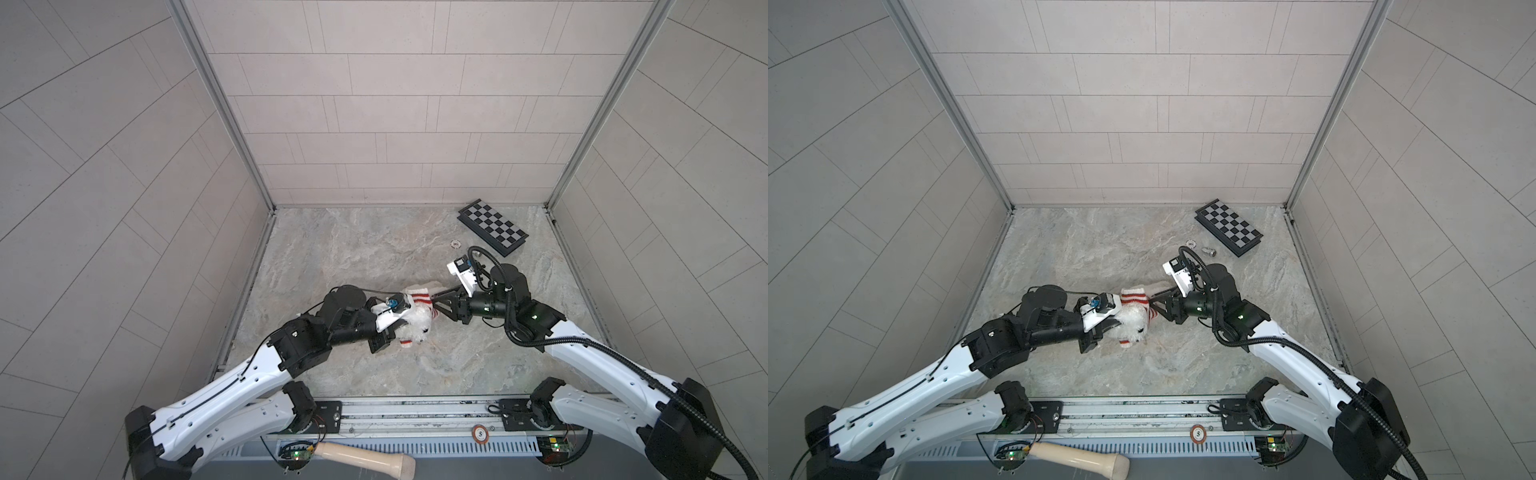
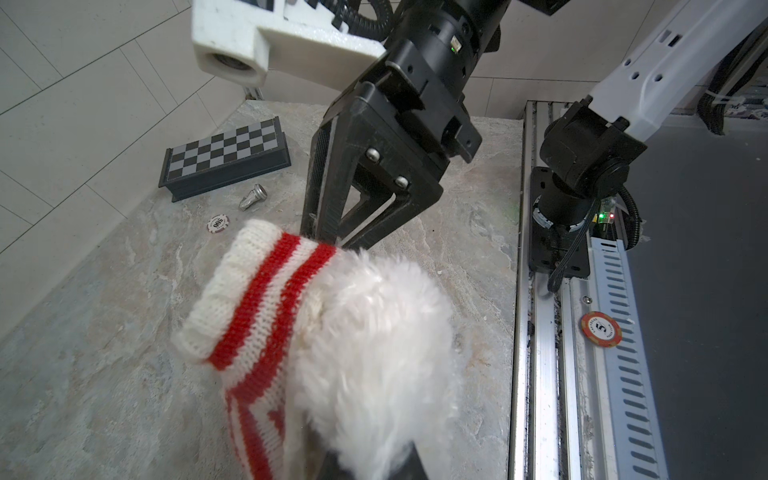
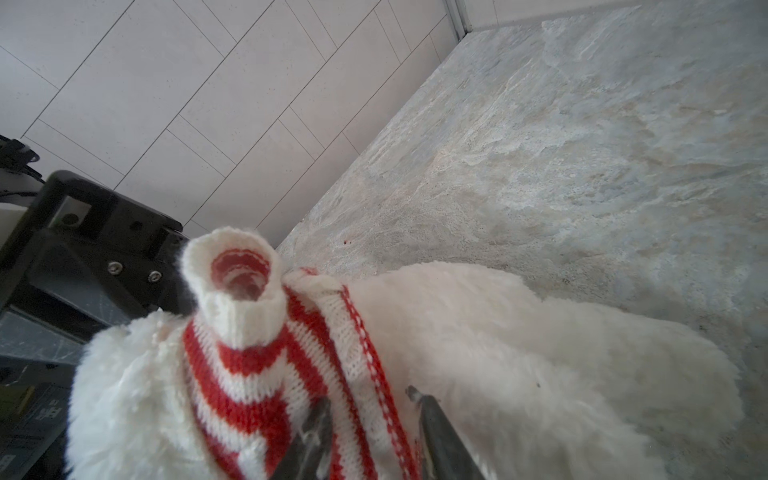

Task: Dress the teddy bear

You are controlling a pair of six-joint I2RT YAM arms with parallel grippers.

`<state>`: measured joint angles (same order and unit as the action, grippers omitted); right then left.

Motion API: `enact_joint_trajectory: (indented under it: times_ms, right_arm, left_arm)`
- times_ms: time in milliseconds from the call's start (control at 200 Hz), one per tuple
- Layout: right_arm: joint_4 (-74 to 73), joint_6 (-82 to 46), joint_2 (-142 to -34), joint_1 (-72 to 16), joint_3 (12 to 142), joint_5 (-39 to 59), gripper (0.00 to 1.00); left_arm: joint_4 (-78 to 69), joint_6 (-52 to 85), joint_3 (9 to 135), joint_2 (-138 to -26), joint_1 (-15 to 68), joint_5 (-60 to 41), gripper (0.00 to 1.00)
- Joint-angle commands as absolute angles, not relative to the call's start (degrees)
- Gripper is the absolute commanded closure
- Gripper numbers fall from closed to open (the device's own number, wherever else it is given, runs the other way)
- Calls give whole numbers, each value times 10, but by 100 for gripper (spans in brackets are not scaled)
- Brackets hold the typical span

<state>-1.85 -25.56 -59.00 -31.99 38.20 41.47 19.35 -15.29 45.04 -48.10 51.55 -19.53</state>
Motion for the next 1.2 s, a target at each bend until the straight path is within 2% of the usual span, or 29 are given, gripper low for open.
enact_joint_trajectory:
  times_ms: [0, 95, 255, 375, 496, 636, 976, 1111, 1196]
  right_arm:
    - [-4, -235, -581, -322, 394, 411, 65]
    - [0, -226, -593, -323, 395, 422, 71]
    - [14, -207, -616, -325, 411, 444, 72]
    - [20, -197, -631, -327, 420, 452, 77]
    - [25, -187, -641, -327, 425, 453, 84]
    - [34, -180, -623, -326, 421, 436, 100]
    - [53, -191, -531, -324, 326, 260, 100]
    - [-17, -217, -502, -325, 311, 321, 100]
    - [-32, -232, -491, -325, 328, 360, 71]
  left_arm:
    - [188, -159, 456, -475, 518, -198, 100]
    - [181, -156, 455, -479, 518, -198, 100]
    - [178, -151, 455, -484, 519, -201, 100]
    - [176, -149, 453, -483, 519, -199, 100]
    - [176, -149, 453, -483, 519, -193, 100]
    - [169, -143, 446, -469, 519, -173, 100]
    - [156, -122, 420, -427, 519, -141, 100]
    - [159, -121, 417, -423, 519, -151, 100]
    - [167, -125, 421, -431, 519, -163, 100]
